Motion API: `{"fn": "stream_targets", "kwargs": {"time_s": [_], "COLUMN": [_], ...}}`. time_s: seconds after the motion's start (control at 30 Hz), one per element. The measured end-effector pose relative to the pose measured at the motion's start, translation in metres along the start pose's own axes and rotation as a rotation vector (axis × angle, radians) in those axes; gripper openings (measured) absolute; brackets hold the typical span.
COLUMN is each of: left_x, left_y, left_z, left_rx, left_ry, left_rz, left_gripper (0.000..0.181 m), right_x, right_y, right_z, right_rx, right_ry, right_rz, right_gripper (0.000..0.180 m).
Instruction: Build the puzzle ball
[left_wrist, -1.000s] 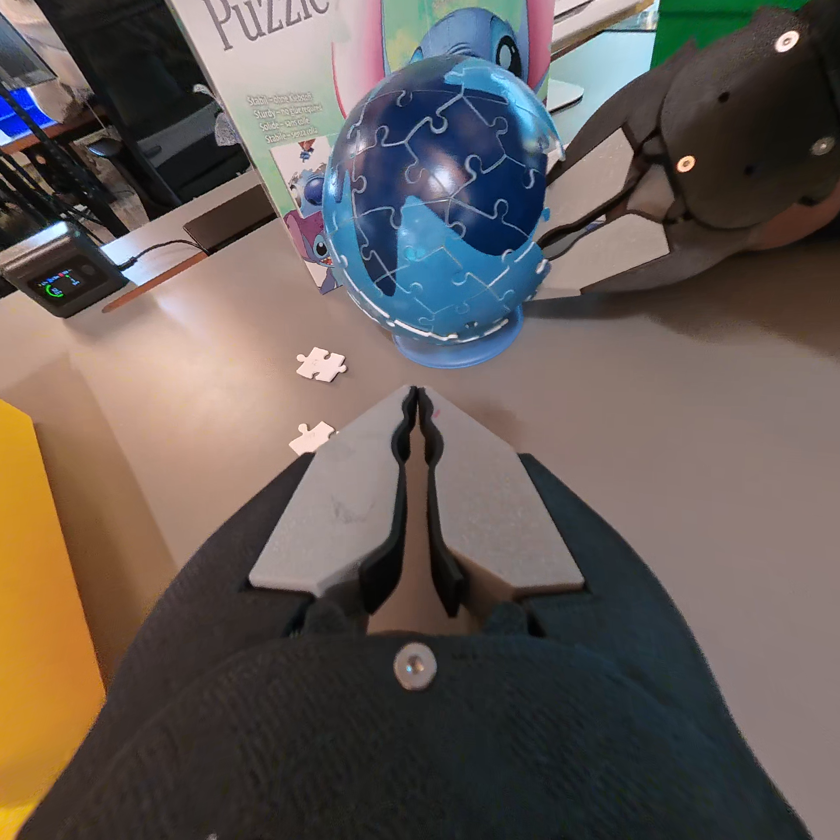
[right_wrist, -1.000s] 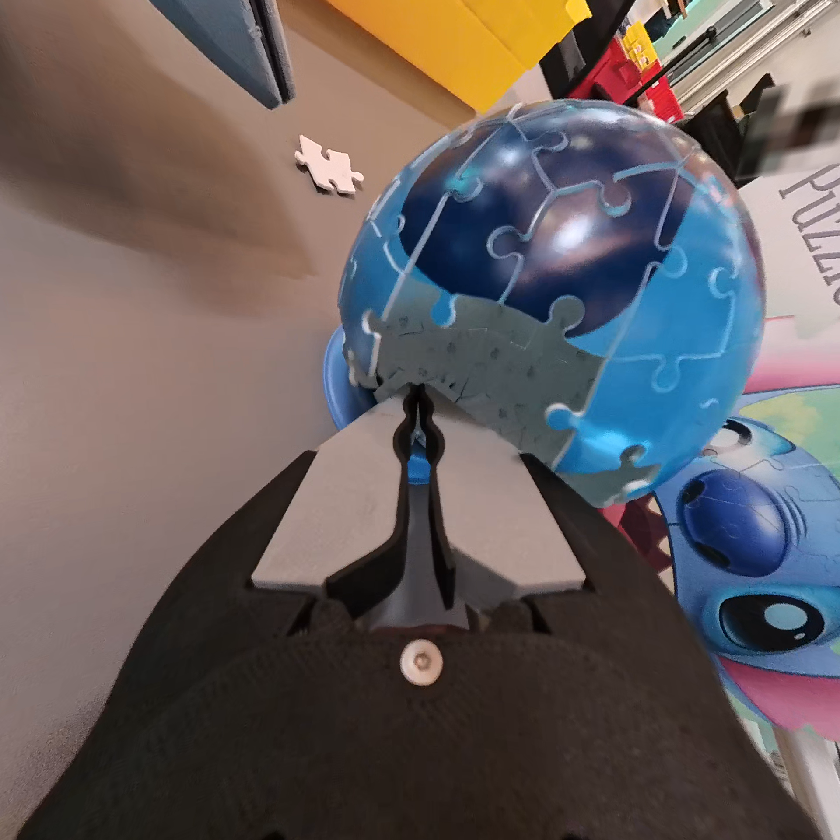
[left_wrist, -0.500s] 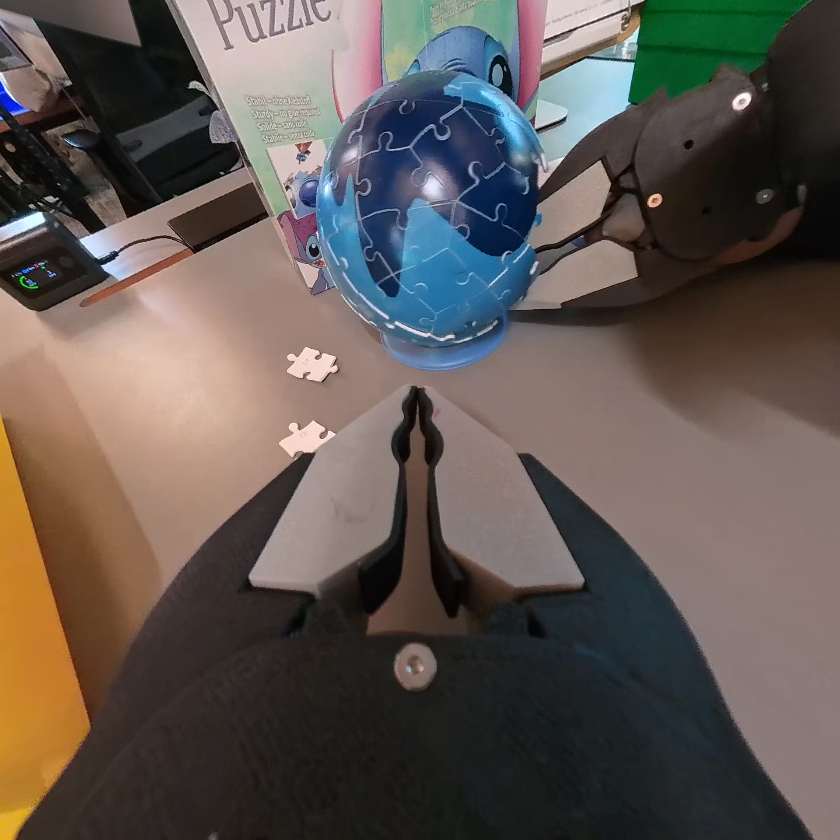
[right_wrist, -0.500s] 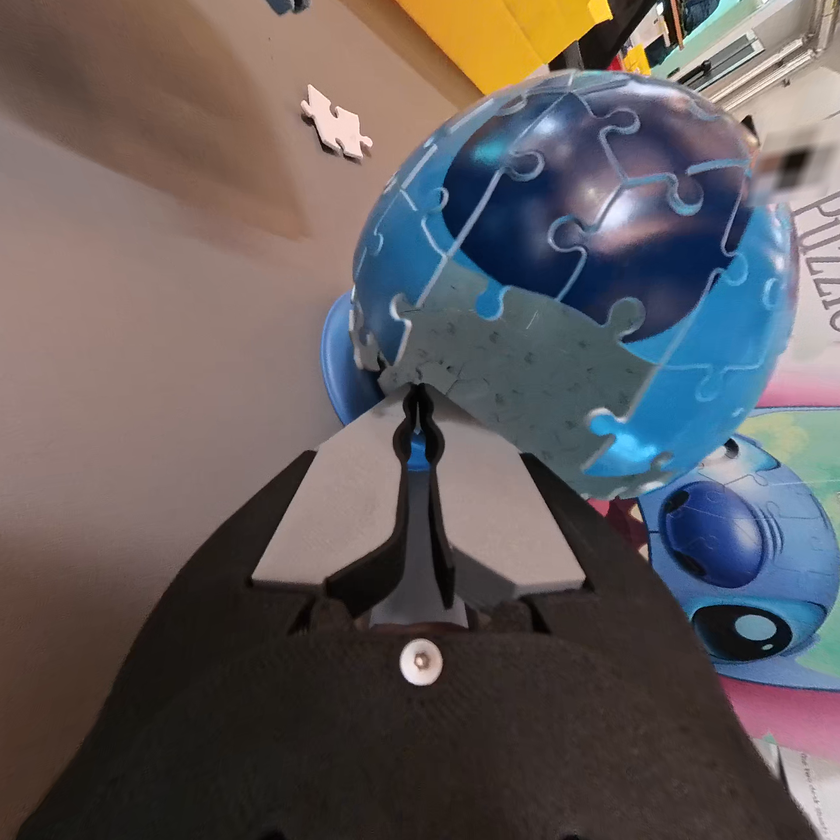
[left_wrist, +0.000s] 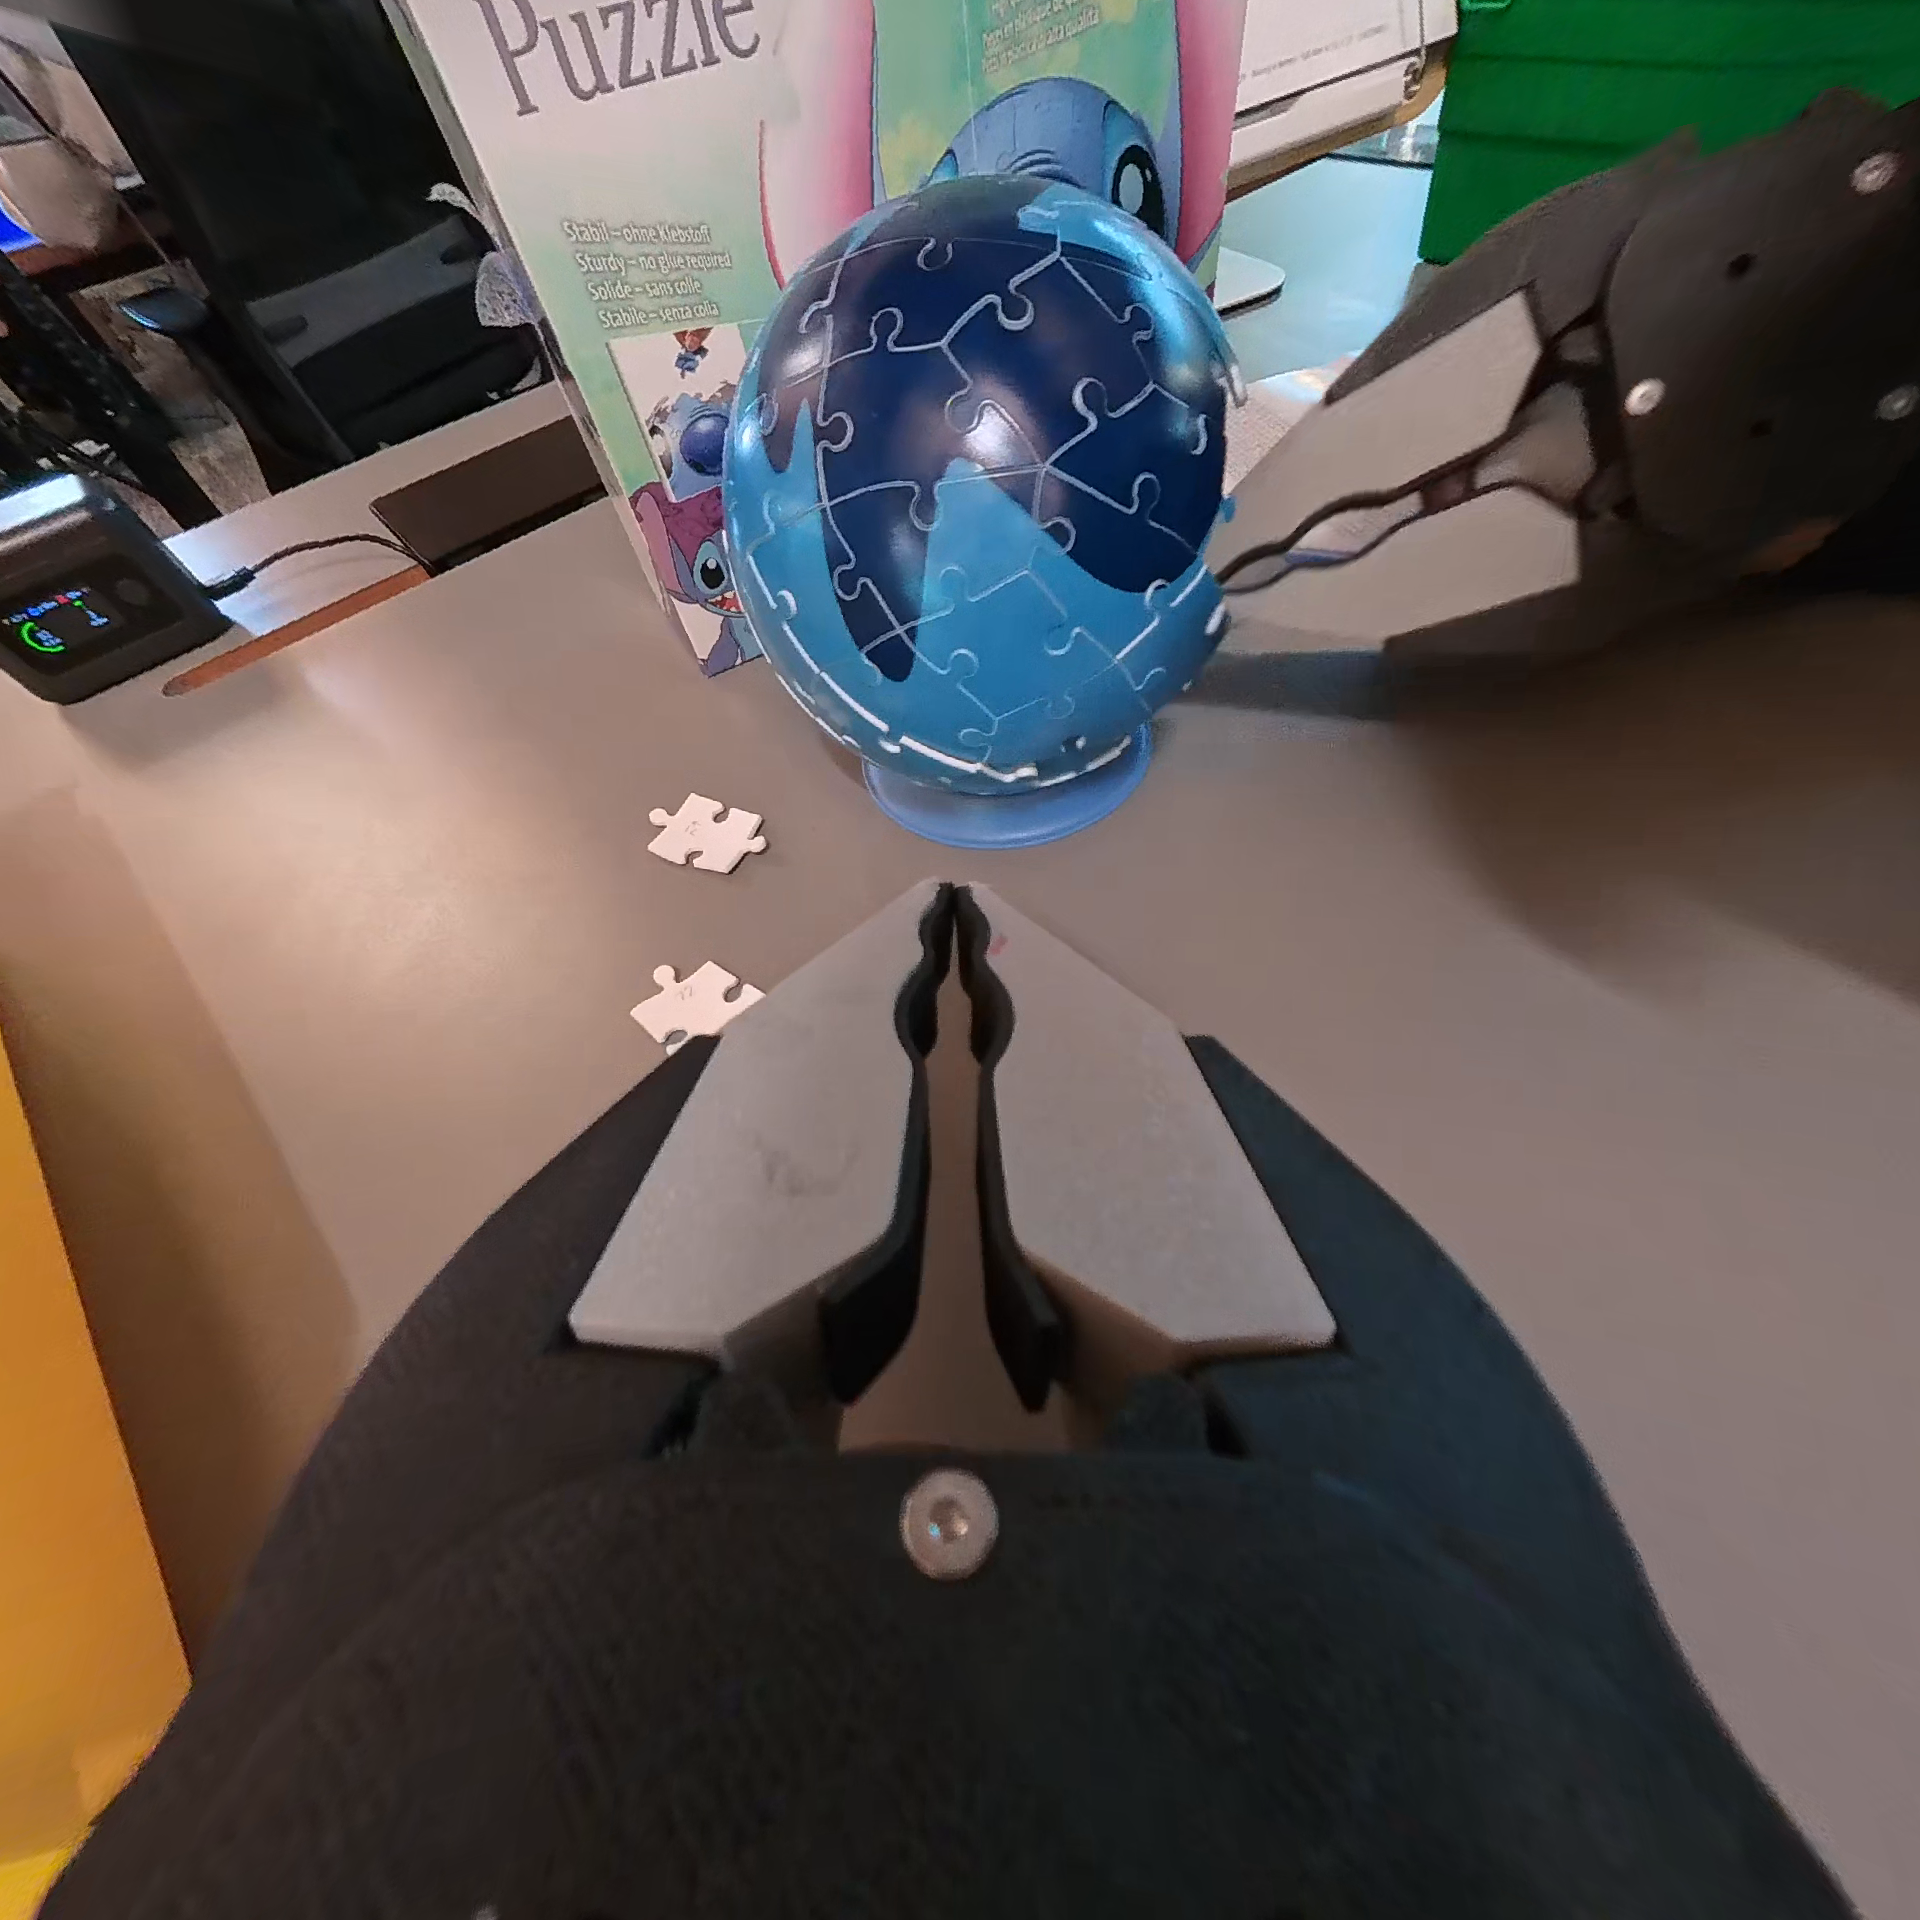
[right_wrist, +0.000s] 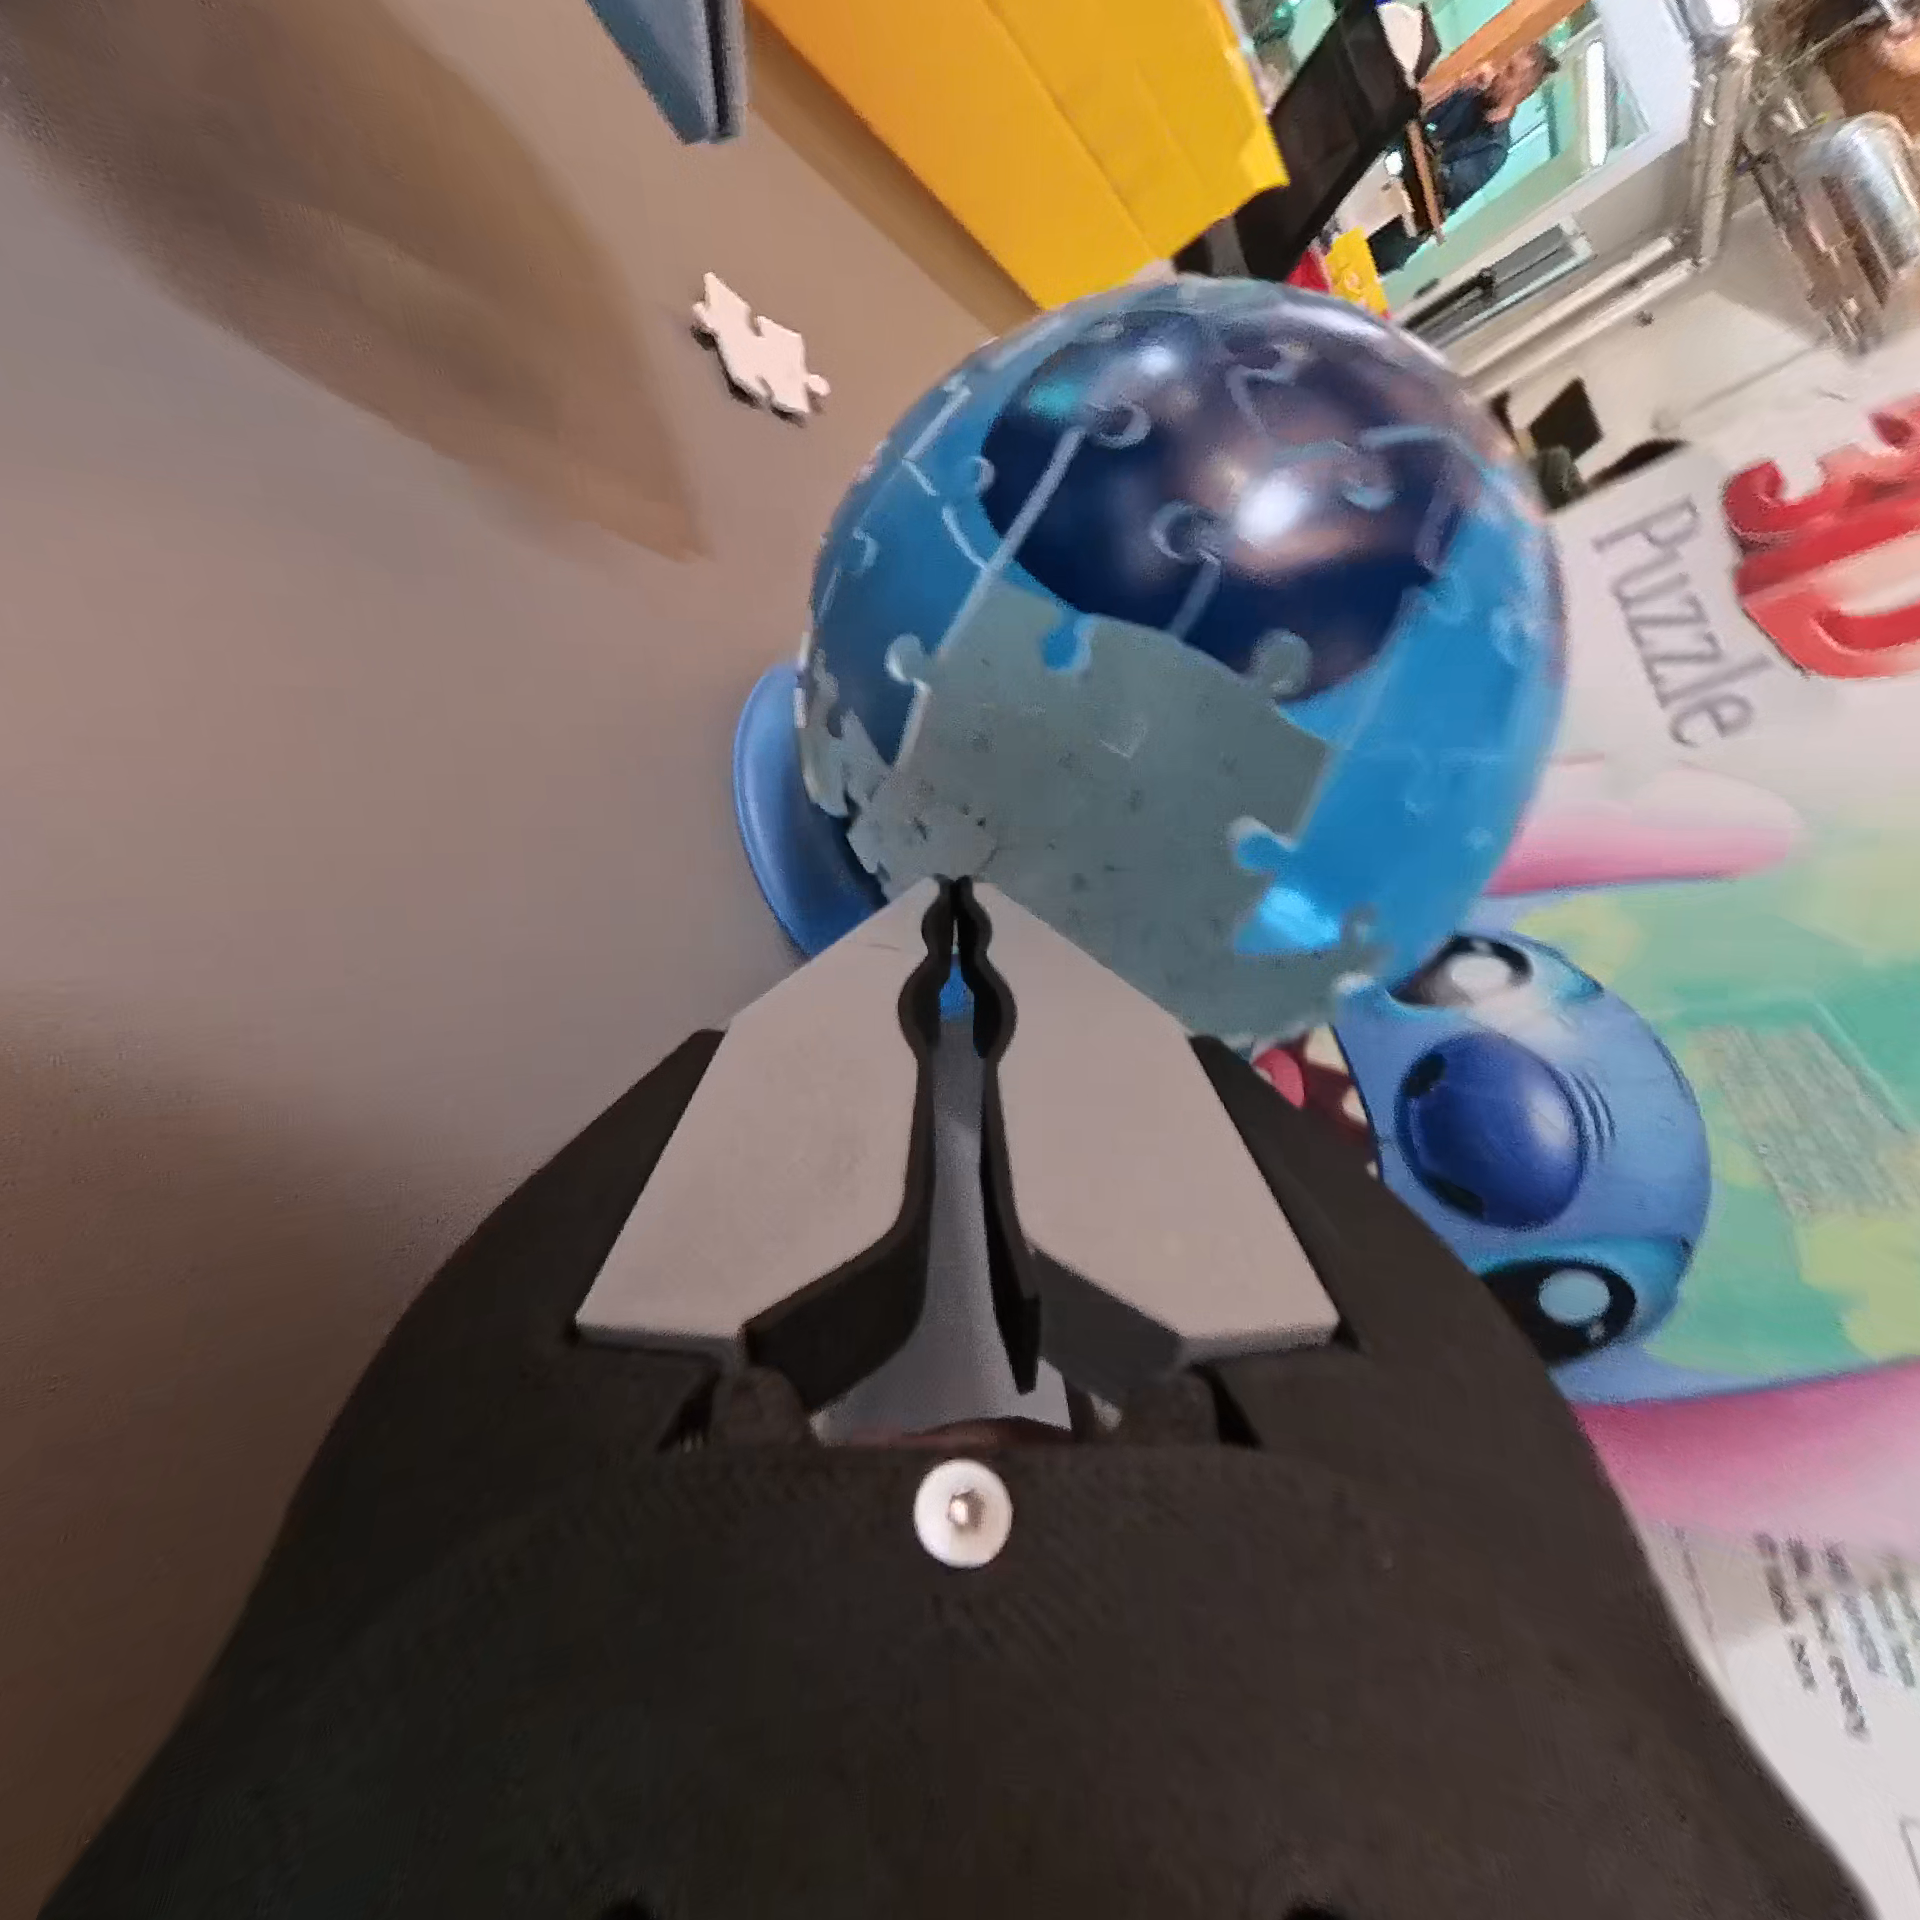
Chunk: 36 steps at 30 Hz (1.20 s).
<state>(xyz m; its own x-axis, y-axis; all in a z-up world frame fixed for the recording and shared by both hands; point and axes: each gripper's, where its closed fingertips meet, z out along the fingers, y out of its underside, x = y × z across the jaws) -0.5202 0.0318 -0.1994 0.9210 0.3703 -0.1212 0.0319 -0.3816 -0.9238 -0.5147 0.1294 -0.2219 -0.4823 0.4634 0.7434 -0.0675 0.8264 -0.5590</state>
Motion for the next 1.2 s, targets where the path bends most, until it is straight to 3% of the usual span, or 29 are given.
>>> {"fn": "stream_targets", "kwargs": {"time_s": [0.13, 0.2, 0.3, 0.4, 0.47, 0.53, 0.77, 0.9, 1.07, 1.2], "left_x": [-0.001, -0.003, -0.001, 0.001, 0.002, 0.002, 0.002, 0.003, 0.002, 0.002], "left_y": [-0.001, -0.001, 0.0, 0.001, 0.001, 0.001, 0.002, 0.001, 0.001, 0.001], "left_z": [-0.001, -0.002, -0.002, 0.0, 0.0, 0.001, 0.0, 0.001, 0.0, 0.001], "left_rx": [0.009, 0.013, 0.005, -0.006, -0.011, -0.011, -0.013, -0.013, -0.007, -0.011], "left_ry": [0.012, 0.014, 0.016, 0.011, 0.009, 0.011, 0.01, 0.013, 0.016, 0.02], "left_rz": [-0.022, -0.032, -0.019, 0.01, 0.019, 0.018, 0.019, 0.019, 0.001, -0.002], "left_gripper": [0.0, 0.012, 0.025, 0.026, 0.026, 0.026, 0.023, 0.022, 0.02, 0.018], "right_x": [0.015, 0.018, 0.011, 0.005, 0.002, 0.0, 0.018, 0.014, 0.031, 0.027], "right_y": [-0.007, -0.007, -0.011, -0.011, -0.015, -0.019, -0.012, -0.001, 0.032, 0.046], "right_z": [-0.028, -0.038, -0.046, -0.046, -0.047, -0.05, -0.035, -0.029, -0.039, -0.039], "right_rx": [0.116, 0.145, 0.184, 0.173, 0.185, 0.204, 0.167, 0.083, -0.037, -0.132], "right_ry": [-0.051, -0.088, -0.18, -0.228, -0.268, -0.302, -0.259, -0.282, -0.1, -0.06], "right_rz": [0.273, 0.373, 0.466, 0.522, 0.554, 0.589, 0.899, 1.047, 1.083, 1.173], "right_gripper": [0.0, 0.0, 0.041, 0.051, 0.04, 0.0, 0.0, 0.037, 0.038, 0.061]}}
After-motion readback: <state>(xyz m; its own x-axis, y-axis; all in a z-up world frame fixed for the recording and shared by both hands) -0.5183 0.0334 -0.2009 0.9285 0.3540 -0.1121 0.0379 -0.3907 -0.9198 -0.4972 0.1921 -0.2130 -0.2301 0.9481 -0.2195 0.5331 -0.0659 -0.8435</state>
